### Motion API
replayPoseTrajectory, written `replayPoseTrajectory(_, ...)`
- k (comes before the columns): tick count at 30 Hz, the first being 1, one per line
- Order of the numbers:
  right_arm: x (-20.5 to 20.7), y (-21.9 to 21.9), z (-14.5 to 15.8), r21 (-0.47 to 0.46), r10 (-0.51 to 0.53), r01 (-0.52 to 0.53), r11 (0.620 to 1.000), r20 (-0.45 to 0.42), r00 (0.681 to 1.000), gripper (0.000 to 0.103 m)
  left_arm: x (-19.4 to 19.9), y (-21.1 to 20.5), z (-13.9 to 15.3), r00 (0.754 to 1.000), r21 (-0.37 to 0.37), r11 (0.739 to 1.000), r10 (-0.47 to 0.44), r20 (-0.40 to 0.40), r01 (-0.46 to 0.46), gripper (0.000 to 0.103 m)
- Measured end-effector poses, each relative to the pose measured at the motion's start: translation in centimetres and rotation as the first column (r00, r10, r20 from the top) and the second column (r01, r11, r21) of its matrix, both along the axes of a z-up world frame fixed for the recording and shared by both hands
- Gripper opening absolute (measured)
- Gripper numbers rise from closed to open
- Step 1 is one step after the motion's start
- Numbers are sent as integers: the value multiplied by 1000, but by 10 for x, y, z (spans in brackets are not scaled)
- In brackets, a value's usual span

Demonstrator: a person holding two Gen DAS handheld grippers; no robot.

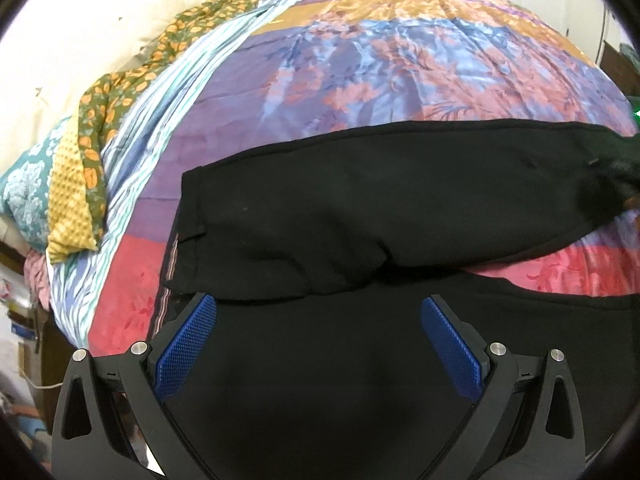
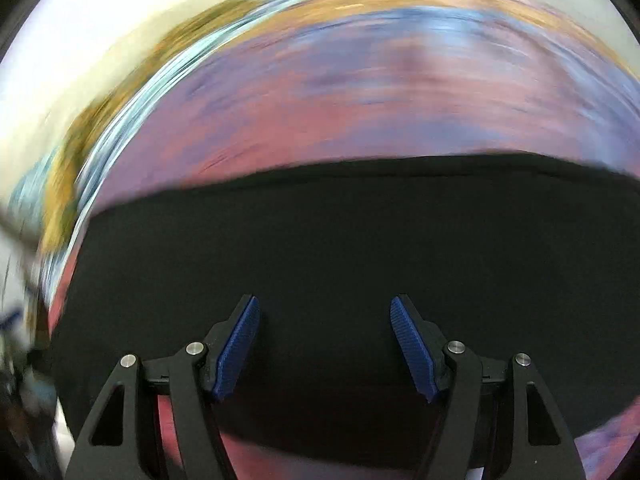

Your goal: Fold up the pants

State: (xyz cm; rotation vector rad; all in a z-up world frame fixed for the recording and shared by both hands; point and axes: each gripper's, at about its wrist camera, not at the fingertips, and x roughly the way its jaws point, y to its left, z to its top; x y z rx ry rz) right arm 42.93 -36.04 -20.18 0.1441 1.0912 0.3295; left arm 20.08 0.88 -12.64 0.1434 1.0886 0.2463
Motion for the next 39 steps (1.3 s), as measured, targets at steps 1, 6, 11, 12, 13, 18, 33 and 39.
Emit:
replayPoseTrajectory(1,5,-27,3,-30,-65,65,997,14,998,68,0,2,-2,1000,2,1000,7,-5,-7,102)
replayPoseTrajectory(6,-14,-164,34,-228,-387,393,891,70,919,68,-13,9,-18,999,-13,999,32,-41,-33,102)
replayPoseTrajectory(11,-118,-174,82,-119,-332,342,932,101,938,76,-40,-14,-46,995,-74,997,-38,-91,31,102)
replayPoseTrajectory(12,-151,-160,87,-71,-306,313,947,89,948,80,-47,-24,-52,993,-93,994,-73,-91,65,102)
replayPoseTrajectory(13,-174,-151,89,-36,-292,295,955,80,953,80,-52,-34,-57,990,-105,990,-108,-87,99,102)
replayPoseTrajectory(18,-290,-89,65,137,-228,226,964,-6,974,81,-79,-67,-87,964,-45,969,-245,-103,242,103)
replayPoseTrajectory(33,-342,21,83,152,-215,204,967,62,975,82,-147,26,-59,999,-204,979,-1,-36,-7,102)
replayPoseTrajectory(39,-362,54,92,161,-157,141,977,91,983,82,-171,21,-40,999,-219,974,-48,20,51,102)
